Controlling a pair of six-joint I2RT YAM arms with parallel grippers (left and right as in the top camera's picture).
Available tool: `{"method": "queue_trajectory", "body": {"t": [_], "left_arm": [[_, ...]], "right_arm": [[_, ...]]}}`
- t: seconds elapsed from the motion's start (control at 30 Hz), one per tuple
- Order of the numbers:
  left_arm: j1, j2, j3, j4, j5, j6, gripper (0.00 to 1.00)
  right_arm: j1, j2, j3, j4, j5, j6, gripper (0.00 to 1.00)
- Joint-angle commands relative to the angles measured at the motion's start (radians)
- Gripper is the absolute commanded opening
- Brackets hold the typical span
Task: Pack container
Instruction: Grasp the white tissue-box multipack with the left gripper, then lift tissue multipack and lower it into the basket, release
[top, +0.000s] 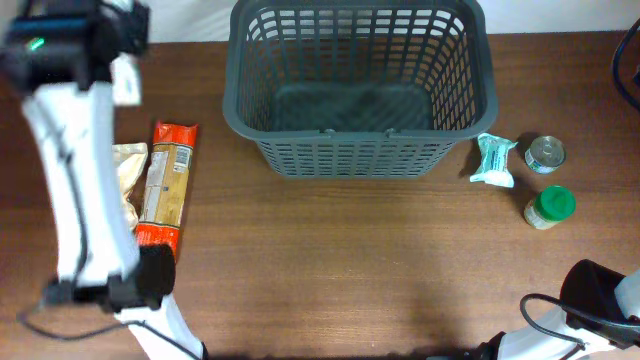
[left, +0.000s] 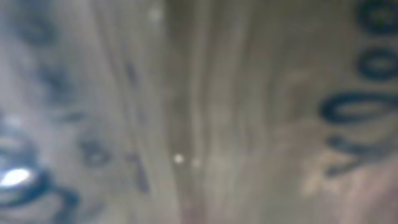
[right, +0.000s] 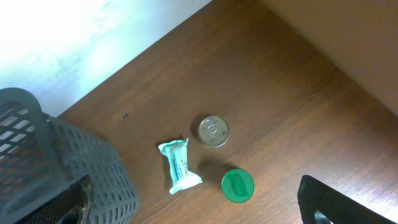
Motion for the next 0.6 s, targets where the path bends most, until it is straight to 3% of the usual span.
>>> {"method": "queue_trajectory", "body": {"t": [0.0,0.13,0.3,0.57], "left_arm": [[-0.081,-0.077,0.107,0.045,0.144,0.280,0.02],[-0.195,-0.069,0.106,0.087,0.241,0.536,0.02],[-0.335,-0.003,0.055,0.084,0.271,0.752,0.02],[-0.477,0.224,0.023,0.159,0.231,0.793,0.02]], "right_arm": [[-0.006,-0.011,-0.002,-0.006,0.012,0.006,0.98],[-0.006,-0.011,-0.002,-0.006,0.012,0.006,0.99],[-0.006,-0.011,-0.002,-0.006,0.012,0.006,0.99],[-0.006,-0.011,-0.002,-0.006,0.012,0.006,0.99]]}}
